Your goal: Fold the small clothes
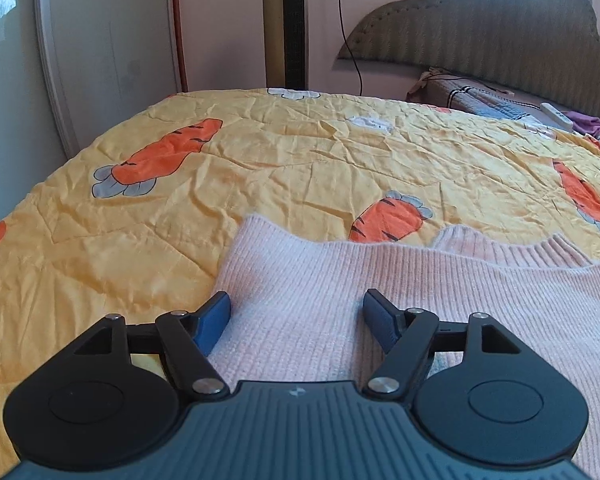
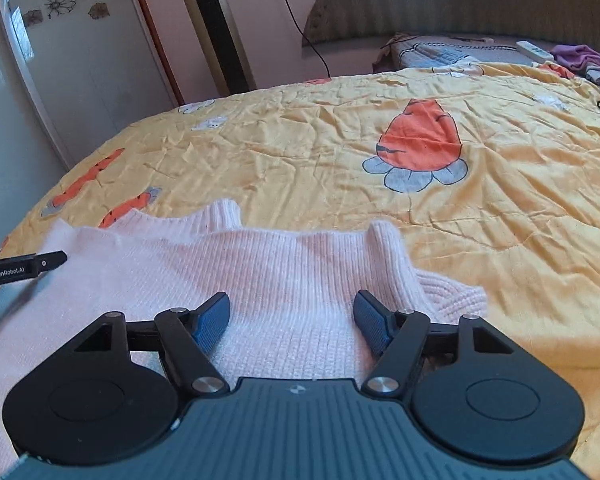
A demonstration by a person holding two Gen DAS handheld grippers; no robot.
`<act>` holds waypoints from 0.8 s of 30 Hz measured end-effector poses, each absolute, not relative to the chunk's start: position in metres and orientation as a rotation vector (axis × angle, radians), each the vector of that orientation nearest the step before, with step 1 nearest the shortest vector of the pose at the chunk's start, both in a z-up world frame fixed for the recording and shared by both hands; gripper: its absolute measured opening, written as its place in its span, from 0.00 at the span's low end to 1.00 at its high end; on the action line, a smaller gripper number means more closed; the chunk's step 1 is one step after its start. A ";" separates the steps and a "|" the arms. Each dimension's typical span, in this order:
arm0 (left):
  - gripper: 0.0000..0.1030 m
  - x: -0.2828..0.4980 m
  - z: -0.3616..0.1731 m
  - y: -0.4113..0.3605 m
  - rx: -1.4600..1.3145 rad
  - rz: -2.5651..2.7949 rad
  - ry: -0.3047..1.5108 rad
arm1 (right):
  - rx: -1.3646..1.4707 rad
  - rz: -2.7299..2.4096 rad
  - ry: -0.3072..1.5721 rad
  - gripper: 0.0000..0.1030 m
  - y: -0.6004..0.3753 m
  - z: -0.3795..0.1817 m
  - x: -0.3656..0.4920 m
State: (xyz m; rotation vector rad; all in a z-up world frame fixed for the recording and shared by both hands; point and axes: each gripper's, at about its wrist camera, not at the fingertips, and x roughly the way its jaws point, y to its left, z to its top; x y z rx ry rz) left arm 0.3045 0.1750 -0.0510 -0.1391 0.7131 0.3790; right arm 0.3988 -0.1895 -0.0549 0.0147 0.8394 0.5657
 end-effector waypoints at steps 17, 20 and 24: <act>0.72 0.197 -0.009 0.157 -0.353 0.296 0.579 | 0.118 0.569 0.675 0.85 -0.202 0.002 0.345; 0.72 0.184 -0.029 0.128 -0.287 0.227 0.592 | 0.161 0.706 0.776 0.85 -0.171 -0.004 0.339; 0.75 0.180 -0.057 0.121 -0.258 0.226 0.579 | 0.005 0.798 0.818 0.85 -0.113 -0.025 0.328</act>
